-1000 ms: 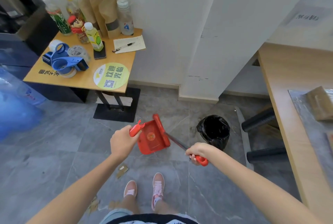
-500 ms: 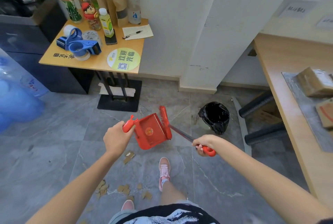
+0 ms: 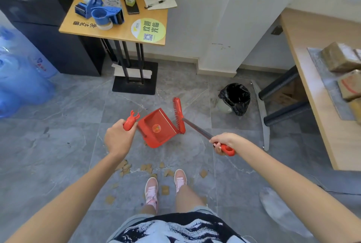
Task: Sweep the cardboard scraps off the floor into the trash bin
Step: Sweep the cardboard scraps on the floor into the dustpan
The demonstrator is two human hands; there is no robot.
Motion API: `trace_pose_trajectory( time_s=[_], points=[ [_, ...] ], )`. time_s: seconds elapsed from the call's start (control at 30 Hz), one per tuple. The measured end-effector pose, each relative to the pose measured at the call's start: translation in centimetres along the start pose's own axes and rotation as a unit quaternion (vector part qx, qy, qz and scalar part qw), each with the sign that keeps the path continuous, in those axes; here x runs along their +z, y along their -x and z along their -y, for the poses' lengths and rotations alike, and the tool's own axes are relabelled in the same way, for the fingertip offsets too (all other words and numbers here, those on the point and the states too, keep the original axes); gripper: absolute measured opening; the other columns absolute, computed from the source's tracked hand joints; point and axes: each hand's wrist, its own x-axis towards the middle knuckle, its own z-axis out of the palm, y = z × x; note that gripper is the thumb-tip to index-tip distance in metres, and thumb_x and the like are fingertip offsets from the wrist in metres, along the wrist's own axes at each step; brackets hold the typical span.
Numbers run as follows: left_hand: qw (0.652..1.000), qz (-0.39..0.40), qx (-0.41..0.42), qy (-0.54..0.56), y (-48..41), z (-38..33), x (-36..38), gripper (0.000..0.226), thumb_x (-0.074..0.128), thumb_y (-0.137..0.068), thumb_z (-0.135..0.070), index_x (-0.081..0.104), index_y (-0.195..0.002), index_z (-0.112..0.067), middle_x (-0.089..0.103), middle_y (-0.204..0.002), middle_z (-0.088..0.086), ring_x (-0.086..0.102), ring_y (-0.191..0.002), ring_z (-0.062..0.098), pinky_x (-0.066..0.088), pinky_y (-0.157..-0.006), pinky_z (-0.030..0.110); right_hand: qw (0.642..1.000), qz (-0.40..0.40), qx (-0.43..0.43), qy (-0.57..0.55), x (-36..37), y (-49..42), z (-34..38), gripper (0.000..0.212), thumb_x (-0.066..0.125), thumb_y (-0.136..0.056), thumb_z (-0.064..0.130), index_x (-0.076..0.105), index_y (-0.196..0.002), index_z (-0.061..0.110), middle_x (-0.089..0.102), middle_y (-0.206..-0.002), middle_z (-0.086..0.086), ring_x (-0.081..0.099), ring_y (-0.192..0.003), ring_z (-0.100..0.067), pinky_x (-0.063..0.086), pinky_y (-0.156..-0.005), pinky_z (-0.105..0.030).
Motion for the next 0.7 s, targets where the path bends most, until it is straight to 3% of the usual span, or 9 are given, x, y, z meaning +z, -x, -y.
trace_pose_trajectory(
  time_s=[0.1,0.27,0.33,0.47,0.7],
  points=[
    [1.000,0.000,-0.010,-0.005,0.8,1.3,-0.2,0.046,0.062,-0.084,-0.052,0.040,-0.058,-0.020,0.051,-0.058,0.005,0.059,-0.067,0.036,0.035,-0.053,0.034,0.999,-0.011,-0.022,0.022,-0.8,-1.6,-1.8,0.024,0.041,-0.098,0.007,0.038,-0.074,0.008,0.035,-0.057,-0.003,0.032,-0.020,-0.006,0.030,-0.029,-0.008],
    [1.000,0.013,-0.004,-0.025,1.9,2.1,0.3,0.046,0.062,-0.085,-0.050,0.044,-0.058,-0.017,0.050,-0.054,0.004,0.058,-0.063,0.035,0.032,-0.051,0.033,0.997,-0.048,-0.020,0.053,-3.2,-4.1,-4.7,0.020,0.040,-0.097,0.004,0.038,-0.078,0.010,0.035,-0.058,-0.004,0.032,-0.020,-0.007,0.032,-0.032,-0.009],
    [0.999,0.024,0.002,-0.043,2.3,2.0,0.7,0.046,0.062,-0.086,-0.049,0.047,-0.060,-0.014,0.049,-0.054,0.005,0.053,-0.059,0.032,0.031,-0.050,0.033,0.995,-0.067,0.002,0.073,-3.5,-4.7,-5.6,0.023,0.038,-0.097,0.004,0.038,-0.074,0.009,0.037,-0.053,-0.004,0.031,-0.018,-0.007,0.030,-0.032,-0.007],
    [0.998,0.038,-0.004,-0.055,3.3,1.7,1.6,0.046,0.060,-0.086,-0.051,0.045,-0.059,-0.016,0.049,-0.053,0.004,0.053,-0.058,0.032,0.034,-0.049,0.033,0.988,-0.094,0.046,0.112,-4.1,-5.1,-7.2,0.037,0.035,-0.096,0.003,0.035,-0.059,0.008,0.033,-0.022,0.000,0.029,-0.012,-0.009,0.025,-0.028,-0.003],
    [0.998,0.031,-0.015,-0.044,4.0,1.3,2.2,0.047,0.062,-0.086,-0.050,0.047,-0.059,-0.015,0.052,-0.051,0.005,0.053,-0.051,0.026,0.037,-0.046,0.031,0.983,-0.075,0.131,0.106,-5.2,-10.7,-14.0,0.042,0.031,-0.097,0.004,0.034,-0.055,0.011,0.031,-0.023,0.001,0.026,-0.015,-0.008,0.023,-0.032,-0.005]
  ],
)
